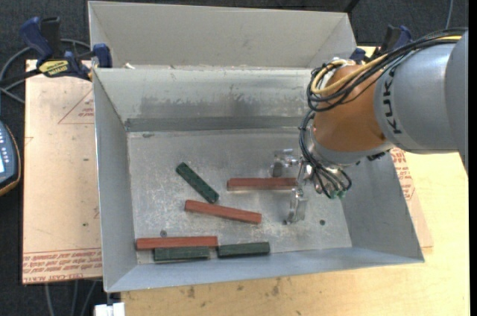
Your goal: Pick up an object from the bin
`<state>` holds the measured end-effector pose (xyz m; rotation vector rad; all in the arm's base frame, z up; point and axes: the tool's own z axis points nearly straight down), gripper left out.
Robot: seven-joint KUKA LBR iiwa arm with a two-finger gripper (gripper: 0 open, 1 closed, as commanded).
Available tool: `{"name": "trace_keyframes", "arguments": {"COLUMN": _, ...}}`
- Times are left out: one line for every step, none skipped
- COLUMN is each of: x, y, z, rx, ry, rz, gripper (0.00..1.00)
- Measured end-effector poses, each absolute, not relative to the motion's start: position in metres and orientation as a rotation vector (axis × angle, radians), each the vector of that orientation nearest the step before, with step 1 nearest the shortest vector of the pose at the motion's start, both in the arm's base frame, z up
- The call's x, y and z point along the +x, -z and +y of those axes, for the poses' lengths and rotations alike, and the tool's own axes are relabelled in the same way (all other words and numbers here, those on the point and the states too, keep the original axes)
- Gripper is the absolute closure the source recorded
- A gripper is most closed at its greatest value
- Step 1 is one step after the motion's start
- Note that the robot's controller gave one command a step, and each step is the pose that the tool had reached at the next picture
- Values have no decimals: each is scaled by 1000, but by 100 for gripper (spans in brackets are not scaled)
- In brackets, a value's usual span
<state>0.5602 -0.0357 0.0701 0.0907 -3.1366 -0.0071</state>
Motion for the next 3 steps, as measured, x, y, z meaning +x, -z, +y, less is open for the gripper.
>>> {"name": "trace_keyframes", "arguments": {"x": 597, "y": -71, "z": -12, "rx": 194, "ry": 2, "rz": -3141, "gripper": 0}}
{"name": "trace_keyframes", "arguments": {"x": 562, "y": -70, "z": -31, "rx": 761, "ry": 1, "rz": -3049, "gripper": 0}}
{"name": "trace_keyframes", "arguments": {"x": 610, "y": -72, "z": -9, "rx": 709, "ry": 1, "rz": -3069, "gripper": 0}}
